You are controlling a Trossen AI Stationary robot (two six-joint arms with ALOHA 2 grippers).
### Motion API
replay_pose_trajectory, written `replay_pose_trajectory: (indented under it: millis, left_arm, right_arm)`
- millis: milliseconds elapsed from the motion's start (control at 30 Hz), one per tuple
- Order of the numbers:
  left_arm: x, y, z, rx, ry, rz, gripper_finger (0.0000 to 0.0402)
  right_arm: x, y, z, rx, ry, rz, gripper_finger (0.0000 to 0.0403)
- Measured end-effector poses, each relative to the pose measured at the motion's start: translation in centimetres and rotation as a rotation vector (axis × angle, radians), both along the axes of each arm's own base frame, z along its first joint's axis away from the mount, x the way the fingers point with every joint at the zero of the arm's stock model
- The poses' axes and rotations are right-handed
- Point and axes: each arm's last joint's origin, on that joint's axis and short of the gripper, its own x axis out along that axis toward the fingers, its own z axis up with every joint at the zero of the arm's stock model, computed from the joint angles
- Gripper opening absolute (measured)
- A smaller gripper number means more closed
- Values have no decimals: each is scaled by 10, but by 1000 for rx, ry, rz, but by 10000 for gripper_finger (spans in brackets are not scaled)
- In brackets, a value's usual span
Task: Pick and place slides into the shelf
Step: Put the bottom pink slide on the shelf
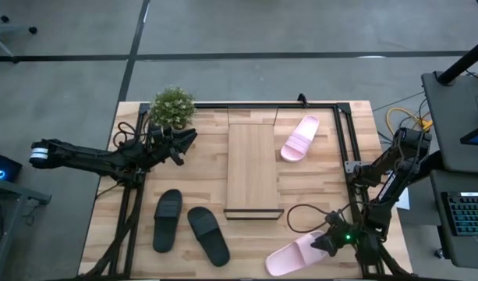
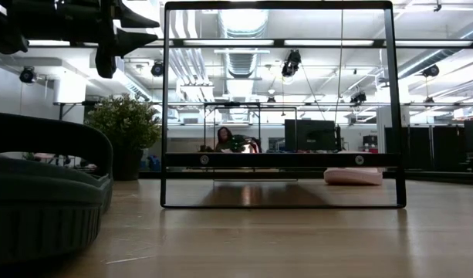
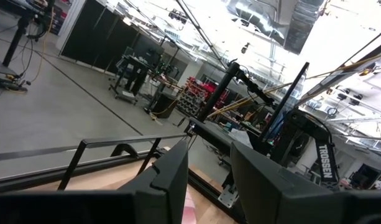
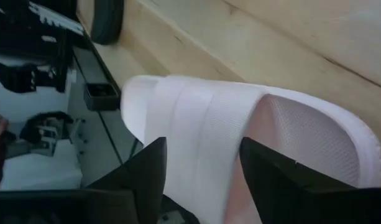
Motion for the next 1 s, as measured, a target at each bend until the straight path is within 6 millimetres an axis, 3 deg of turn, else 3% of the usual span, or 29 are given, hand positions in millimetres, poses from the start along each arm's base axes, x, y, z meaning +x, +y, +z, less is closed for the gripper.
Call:
replay_pose_trajectory:
  millis: [300, 733, 1000]
  left_arm:
    - [0, 0, 0, 0, 0, 3, 107]
    - [0, 1, 0, -6, 1, 25, 107]
    - [0, 1, 0, -6, 2, 26, 107]
  right_arm:
    - [-2, 2, -9, 67, -70, 100, 170]
    - [6, 17, -34, 29, -23, 84, 166]
    - [8, 24, -28, 60, -52, 113, 104]
